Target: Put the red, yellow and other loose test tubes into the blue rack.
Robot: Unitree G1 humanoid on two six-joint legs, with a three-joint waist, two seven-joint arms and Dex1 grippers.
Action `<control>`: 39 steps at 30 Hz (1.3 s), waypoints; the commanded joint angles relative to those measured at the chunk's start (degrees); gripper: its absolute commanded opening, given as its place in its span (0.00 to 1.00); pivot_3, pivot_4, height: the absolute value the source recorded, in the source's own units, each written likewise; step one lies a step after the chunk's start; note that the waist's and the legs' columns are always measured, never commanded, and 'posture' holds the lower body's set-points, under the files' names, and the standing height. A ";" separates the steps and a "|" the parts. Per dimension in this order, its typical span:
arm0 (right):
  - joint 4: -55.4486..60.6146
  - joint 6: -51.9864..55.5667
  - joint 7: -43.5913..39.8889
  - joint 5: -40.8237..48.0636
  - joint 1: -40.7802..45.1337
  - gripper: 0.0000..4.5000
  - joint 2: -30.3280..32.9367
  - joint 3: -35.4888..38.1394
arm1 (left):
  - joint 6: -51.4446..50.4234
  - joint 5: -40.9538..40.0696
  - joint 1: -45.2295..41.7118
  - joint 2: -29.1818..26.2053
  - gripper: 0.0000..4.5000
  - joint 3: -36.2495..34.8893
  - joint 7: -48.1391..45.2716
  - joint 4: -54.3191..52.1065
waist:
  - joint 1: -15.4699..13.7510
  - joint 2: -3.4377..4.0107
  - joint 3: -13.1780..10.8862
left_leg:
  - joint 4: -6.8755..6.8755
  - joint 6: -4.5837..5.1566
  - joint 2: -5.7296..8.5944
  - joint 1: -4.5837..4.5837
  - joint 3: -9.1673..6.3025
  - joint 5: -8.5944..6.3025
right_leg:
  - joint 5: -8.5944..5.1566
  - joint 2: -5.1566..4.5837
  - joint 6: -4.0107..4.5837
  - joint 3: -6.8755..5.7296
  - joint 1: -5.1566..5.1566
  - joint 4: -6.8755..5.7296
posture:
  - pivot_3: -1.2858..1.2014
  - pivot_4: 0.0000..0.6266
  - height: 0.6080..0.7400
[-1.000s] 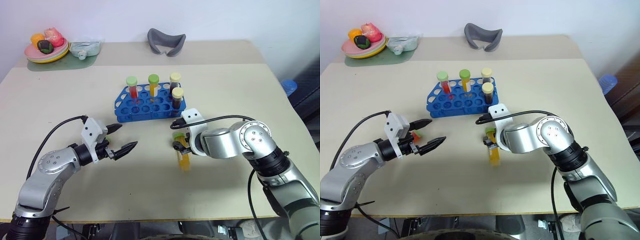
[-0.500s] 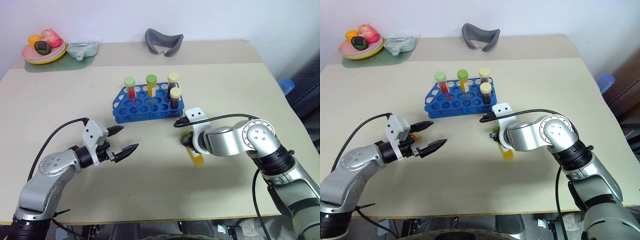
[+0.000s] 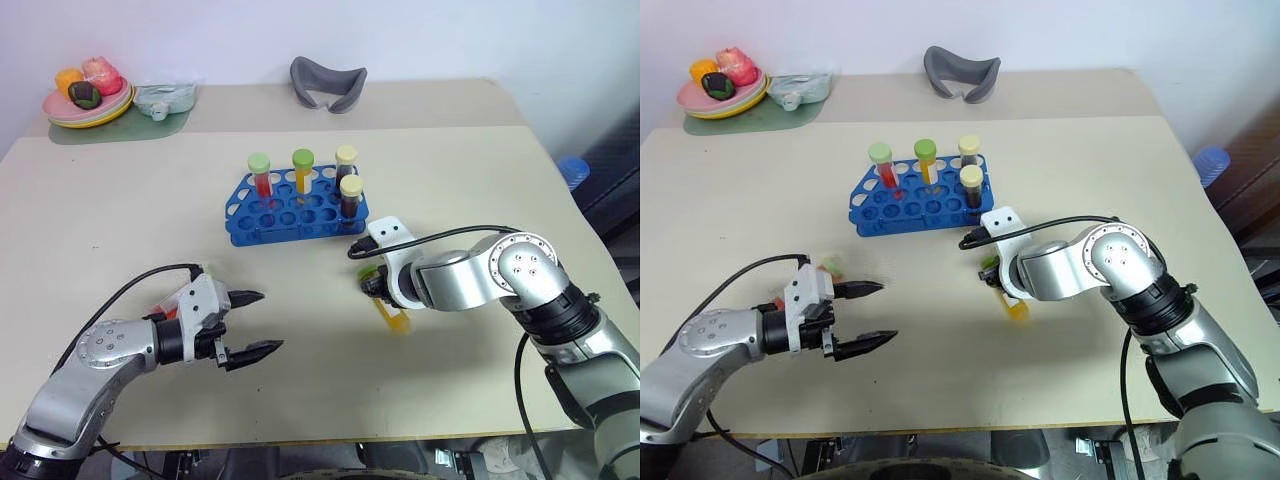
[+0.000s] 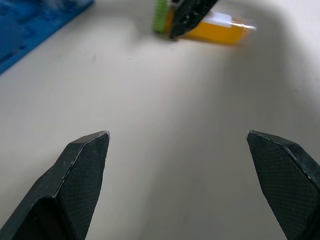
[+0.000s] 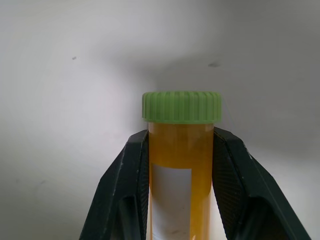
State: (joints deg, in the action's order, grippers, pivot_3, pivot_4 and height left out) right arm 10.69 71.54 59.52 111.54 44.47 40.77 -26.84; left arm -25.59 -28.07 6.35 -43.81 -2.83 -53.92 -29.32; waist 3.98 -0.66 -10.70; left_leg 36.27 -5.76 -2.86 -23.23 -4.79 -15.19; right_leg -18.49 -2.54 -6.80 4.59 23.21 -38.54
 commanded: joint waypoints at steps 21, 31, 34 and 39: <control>-2.77 8.51 -19.35 1.46 15.51 0.43 6.34 -12.07 | 3.01 2.47 -0.39 -0.06 1.00 1.54 -1.09 -0.29 | -0.16 0.10 -0.07 | -0.04 0.00 0.01 -0.12 0.00 0.00 | 0.00 -0.03 0.00 -0.01 0.10 0.14 | 0.52 0.24 1.00; 0.98 7.84 -20.37 1.46 14.75 0.77 11.33 -14.35 | 2.98 2.45 -0.98 0.36 1.00 2.16 -0.64 -0.31 | -0.19 0.10 -0.08 | -0.04 0.00 0.01 -0.14 0.00 0.00 | 0.00 -0.04 0.00 -0.01 0.12 0.14 | 0.52 0.24 1.00; 2.38 7.02 -21.47 1.46 14.01 0.77 13.27 -15.06 | 3.00 2.41 -1.24 0.38 1.00 2.32 -0.80 -0.30 | -0.20 0.10 -0.08 | -0.04 0.00 0.01 -0.14 0.00 0.00 | 0.00 -0.04 -0.01 -0.01 0.12 0.14 | 0.52 0.24 1.00; 4.01 5.37 -21.37 1.46 12.50 0.77 15.24 -16.31 | 3.13 2.58 -1.78 0.57 1.00 2.91 -0.94 -0.02 | -0.18 0.10 -0.08 | -0.04 0.00 0.01 -0.14 0.00 0.00 | 0.00 -0.04 -0.01 -0.01 0.12 0.14 | 0.52 0.24 1.00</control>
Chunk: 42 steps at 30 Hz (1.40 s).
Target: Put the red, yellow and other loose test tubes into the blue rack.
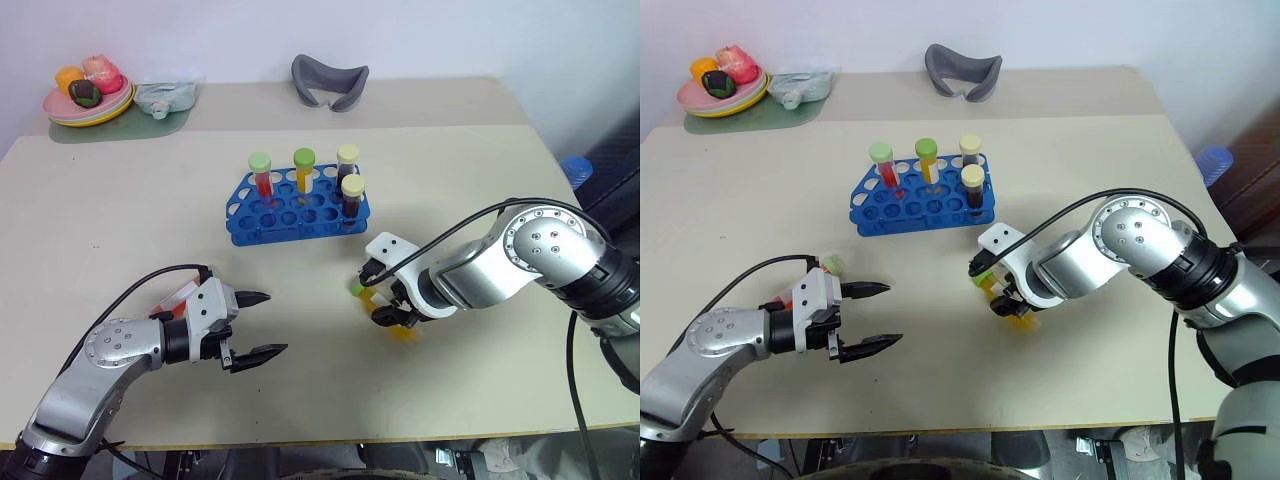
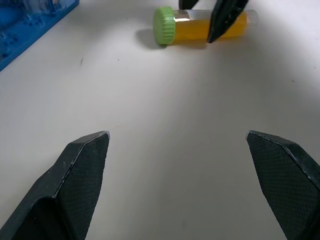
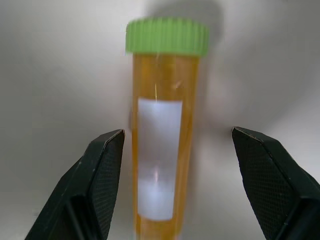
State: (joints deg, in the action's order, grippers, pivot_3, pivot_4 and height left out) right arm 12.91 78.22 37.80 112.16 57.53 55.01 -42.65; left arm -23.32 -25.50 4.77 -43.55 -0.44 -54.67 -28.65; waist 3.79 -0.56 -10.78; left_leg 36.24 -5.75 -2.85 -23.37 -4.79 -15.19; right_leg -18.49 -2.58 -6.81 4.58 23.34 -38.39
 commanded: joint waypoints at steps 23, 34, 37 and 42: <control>4.39 -9.09 -5.73 -8.41 2.17 0.18 -5.28 13.53 | 1.52 -1.07 0.01 2.26 1.00 -3.82 3.15 1.38 | 0.06 0.02 -0.01 | -0.01 0.00 0.00 0.00 0.00 0.00 | 0.00 0.01 0.00 0.00 0.01 0.00 | 0.52 0.24 1.00; 6.13 -56.65 -41.18 -74.81 -13.65 0.18 -25.46 15.95 | 5.29 -2.44 0.34 12.24 1.00 -12.46 13.14 4.71 | -1.10 -0.03 0.02 | -0.02 -0.02 0.01 -0.01 0.03 0.01 | 0.02 -0.03 -0.03 -0.03 -0.01 0.08 | 0.52 0.24 1.00; -1.67 -64.33 -43.05 -84.53 -15.97 0.18 -32.91 15.35 | 7.35 -2.33 0.47 14.10 1.00 -13.02 13.71 5.38 | -1.15 -0.04 0.03 | 0.00 -0.04 0.01 0.01 0.03 0.02 | 0.02 -0.02 -0.03 -0.04 -0.02 0.01 | 0.52 0.24 1.00; -14.03 -76.25 -46.13 -94.95 -19.34 0.18 -41.37 17.35 | 13.08 -1.24 -0.72 17.79 1.00 -14.37 15.81 7.05 | -1.20 -0.05 0.04 | 0.00 -0.06 0.02 0.02 0.03 0.03 | 0.02 -0.04 -0.02 -0.04 -0.03 0.02 | 0.52 0.24 1.00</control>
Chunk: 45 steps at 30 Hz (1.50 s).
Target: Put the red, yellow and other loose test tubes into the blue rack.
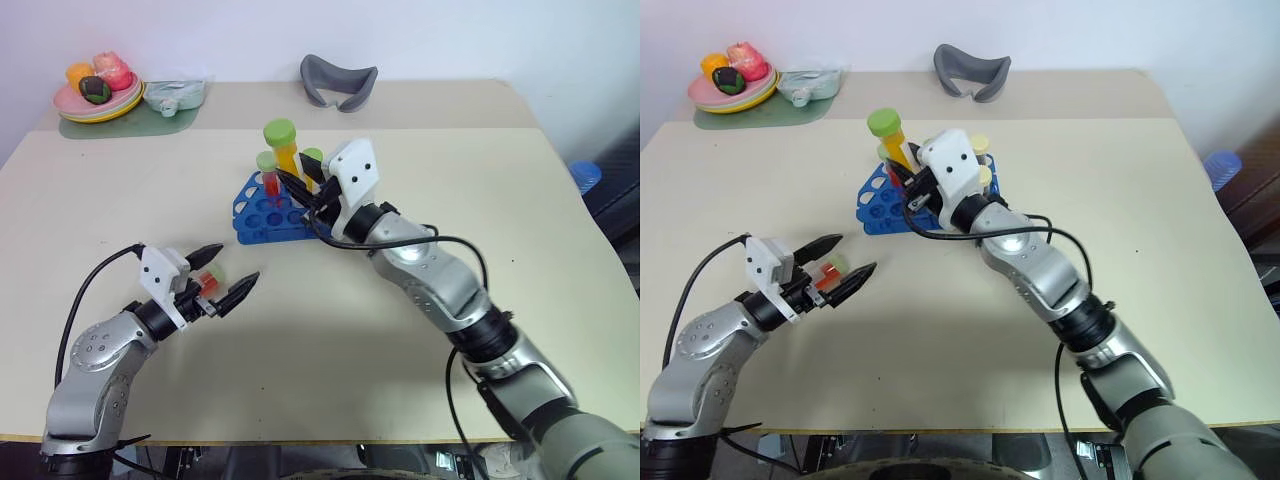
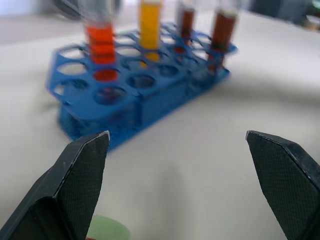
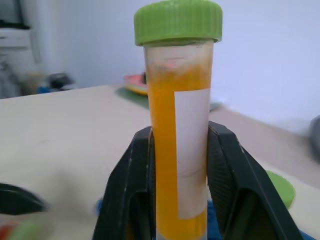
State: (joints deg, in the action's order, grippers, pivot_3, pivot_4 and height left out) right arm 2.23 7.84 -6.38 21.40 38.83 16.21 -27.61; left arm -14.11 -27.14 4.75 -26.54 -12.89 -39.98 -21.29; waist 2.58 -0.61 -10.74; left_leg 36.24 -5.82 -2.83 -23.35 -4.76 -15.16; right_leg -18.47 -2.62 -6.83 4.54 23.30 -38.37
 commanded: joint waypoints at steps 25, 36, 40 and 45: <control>-18.87 -17.54 -8.68 -16.24 -6.10 0.18 -15.34 12.80 | 4.50 -1.47 0.38 2.46 1.00 2.06 1.43 -2.70 | 1.49 0.01 0.00 | 0.01 -0.13 0.00 0.21 0.00 0.07 | 0.00 0.02 0.00 0.04 -0.06 -0.35 | 0.52 0.24 1.00; -23.07 -18.22 -8.82 -17.55 -4.69 0.18 -18.34 14.90 | 3.98 -2.28 0.75 1.79 1.00 2.02 1.59 -3.25 | 1.49 0.01 0.00 | 0.01 -0.16 0.00 0.29 0.01 0.09 | 0.00 0.02 0.00 0.06 -0.09 -0.44 | 0.52 0.24 1.00; -24.19 -18.73 -8.69 -17.88 -4.24 0.18 -18.91 15.58 | 3.65 -2.38 0.70 1.87 1.00 1.83 1.58 -3.34 | 1.49 0.02 0.00 | 0.02 -0.17 0.00 0.31 0.02 0.10 | 0.00 0.02 0.01 0.07 -0.09 -0.50 | 0.52 0.24 1.00; -24.65 -18.51 -9.43 -16.78 -3.79 0.40 -19.56 17.00 | 3.61 -2.34 0.74 1.95 1.00 1.84 1.63 -3.42 | 1.48 0.02 0.00 | 0.02 -0.19 0.00 0.34 0.02 0.10 | -0.01 0.02 0.01 0.07 -0.09 -0.54 | 0.52 0.24 1.00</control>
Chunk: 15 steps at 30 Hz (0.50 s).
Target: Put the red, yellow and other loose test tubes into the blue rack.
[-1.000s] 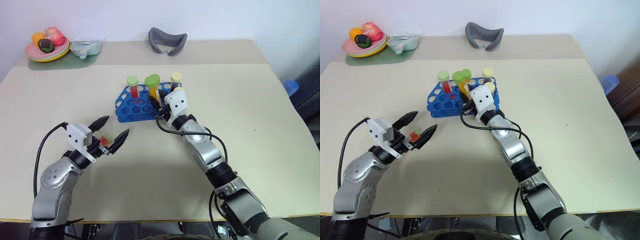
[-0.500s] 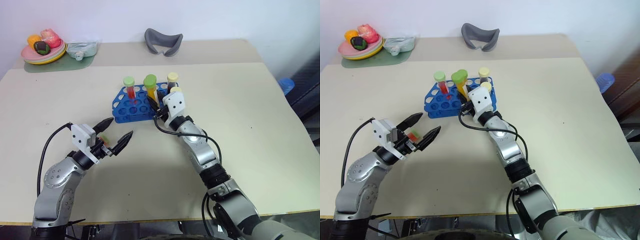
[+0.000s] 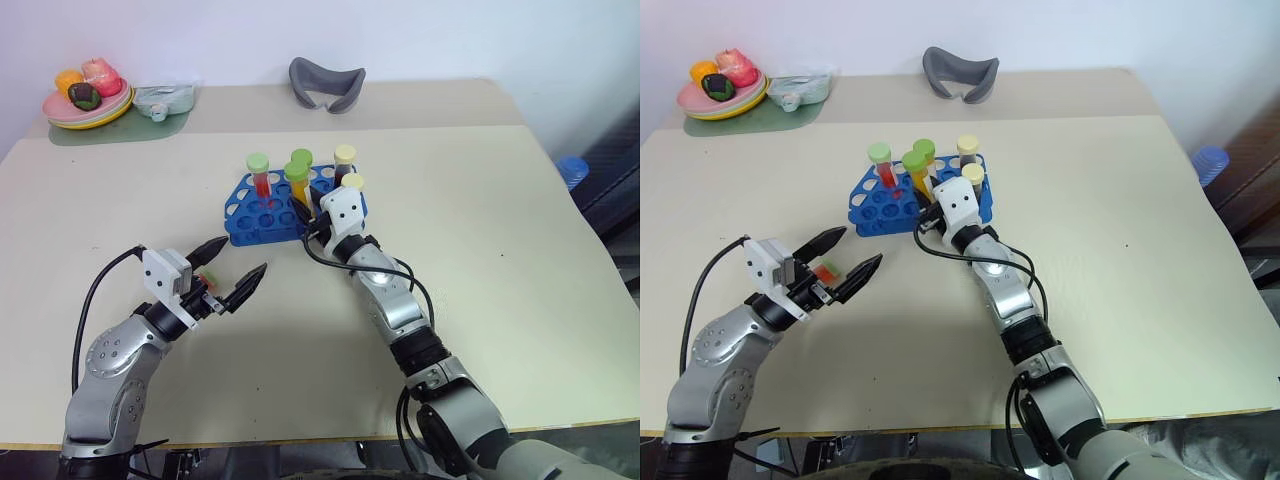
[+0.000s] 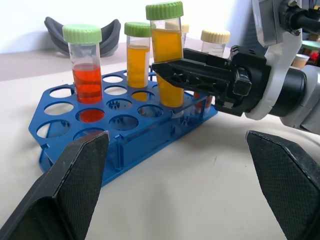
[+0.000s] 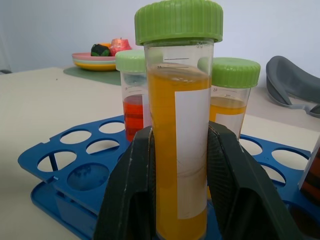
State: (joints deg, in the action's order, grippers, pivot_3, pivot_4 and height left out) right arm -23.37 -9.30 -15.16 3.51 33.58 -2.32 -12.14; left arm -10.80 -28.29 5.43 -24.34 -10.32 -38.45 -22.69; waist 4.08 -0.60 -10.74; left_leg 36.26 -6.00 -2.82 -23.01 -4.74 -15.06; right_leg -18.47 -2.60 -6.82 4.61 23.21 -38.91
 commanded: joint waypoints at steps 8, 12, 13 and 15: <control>9.38 -0.56 -1.96 0.45 1.85 0.98 -1.11 1.39 | -1.85 -1.24 -0.12 -1.99 1.00 -2.25 1.23 -3.09 | -0.01 0.00 0.00 | 0.00 0.00 0.00 0.03 0.01 0.00 | 0.00 0.00 0.00 0.01 0.00 -0.04 | 0.52 0.24 1.00; 17.67 3.36 -3.43 1.30 2.47 0.98 0.37 1.79 | -4.87 -3.31 -1.19 -5.27 1.00 -5.71 2.01 -4.69 | -0.02 0.01 -0.01 | -0.01 0.00 0.00 0.04 0.00 0.00 | 0.00 0.01 0.00 0.01 0.01 -0.05 | 0.52 0.24 1.00; 19.91 4.77 -4.07 1.85 2.56 0.98 0.91 1.92 | -5.67 -3.96 -1.41 -6.19 1.00 -6.66 2.00 -5.15 | -0.01 0.00 0.00 | -0.01 0.00 0.00 0.03 0.00 0.00 | 0.00 0.01 0.00 0.01 0.00 -0.06 | 0.52 0.24 1.00; 25.27 8.32 -6.16 3.03 2.97 0.98 3.16 2.29 | -9.98 -4.93 -2.38 -9.37 1.00 -8.84 3.52 -5.95 | -0.07 0.00 0.00 | -0.01 0.00 0.00 0.03 0.00 0.00 | 0.00 0.00 0.00 0.00 0.00 -0.06 | 0.52 0.24 1.00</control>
State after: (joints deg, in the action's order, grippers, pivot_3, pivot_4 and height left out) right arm -3.53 -2.84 -19.85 4.98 35.21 0.14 -10.64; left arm -18.46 -31.92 3.67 -32.28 -16.37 -35.98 -26.30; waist 4.00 -0.59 -10.74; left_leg 36.25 -6.01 -2.83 -22.97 -4.75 -15.05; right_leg -18.48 -2.60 -6.82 4.61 23.21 -38.96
